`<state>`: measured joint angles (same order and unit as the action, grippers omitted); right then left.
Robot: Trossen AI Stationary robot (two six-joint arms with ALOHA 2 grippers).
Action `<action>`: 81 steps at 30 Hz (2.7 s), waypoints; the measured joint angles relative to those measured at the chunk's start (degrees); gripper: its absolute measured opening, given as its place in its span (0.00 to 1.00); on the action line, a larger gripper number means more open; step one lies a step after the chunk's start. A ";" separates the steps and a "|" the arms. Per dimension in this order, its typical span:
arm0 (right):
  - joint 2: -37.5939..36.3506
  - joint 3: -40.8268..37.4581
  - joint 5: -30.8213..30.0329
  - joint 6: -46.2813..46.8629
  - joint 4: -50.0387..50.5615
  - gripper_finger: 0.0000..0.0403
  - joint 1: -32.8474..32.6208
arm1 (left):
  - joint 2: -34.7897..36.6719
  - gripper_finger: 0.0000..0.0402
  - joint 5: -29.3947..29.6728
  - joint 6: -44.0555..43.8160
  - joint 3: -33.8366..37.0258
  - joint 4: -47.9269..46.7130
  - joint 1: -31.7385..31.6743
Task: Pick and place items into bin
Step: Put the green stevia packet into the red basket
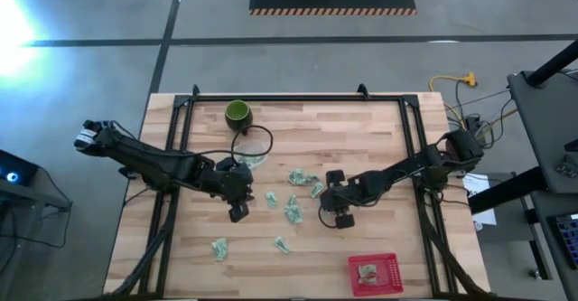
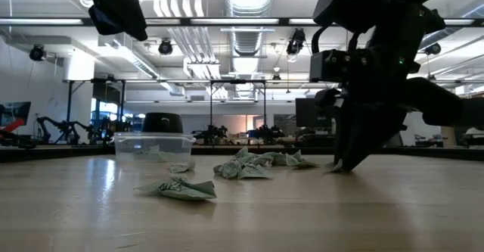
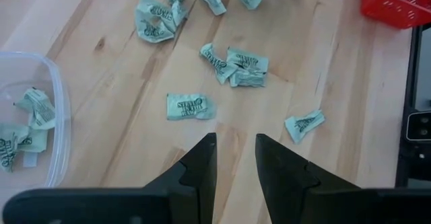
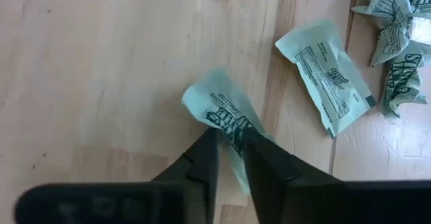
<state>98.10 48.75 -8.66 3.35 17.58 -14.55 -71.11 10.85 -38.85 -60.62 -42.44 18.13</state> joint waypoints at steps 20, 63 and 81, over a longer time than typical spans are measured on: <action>-6.06 0.00 0.21 2.70 0.65 0.02 -0.07 | 0.00 0.21 0.13 0.17 0.04 0.00 0.00; -30.00 -0.04 20.65 47.30 7.47 0.02 -27.28 | -13.32 0.21 4.38 40.87 2.68 9.20 -1.04; -23.93 -0.07 20.54 55.64 -0.16 0.02 -32.64 | -23.93 0.21 4.22 48.46 1.36 12.59 -3.15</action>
<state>74.17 48.69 11.88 58.98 17.42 -47.19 -95.04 15.07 9.61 -59.27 -29.85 14.98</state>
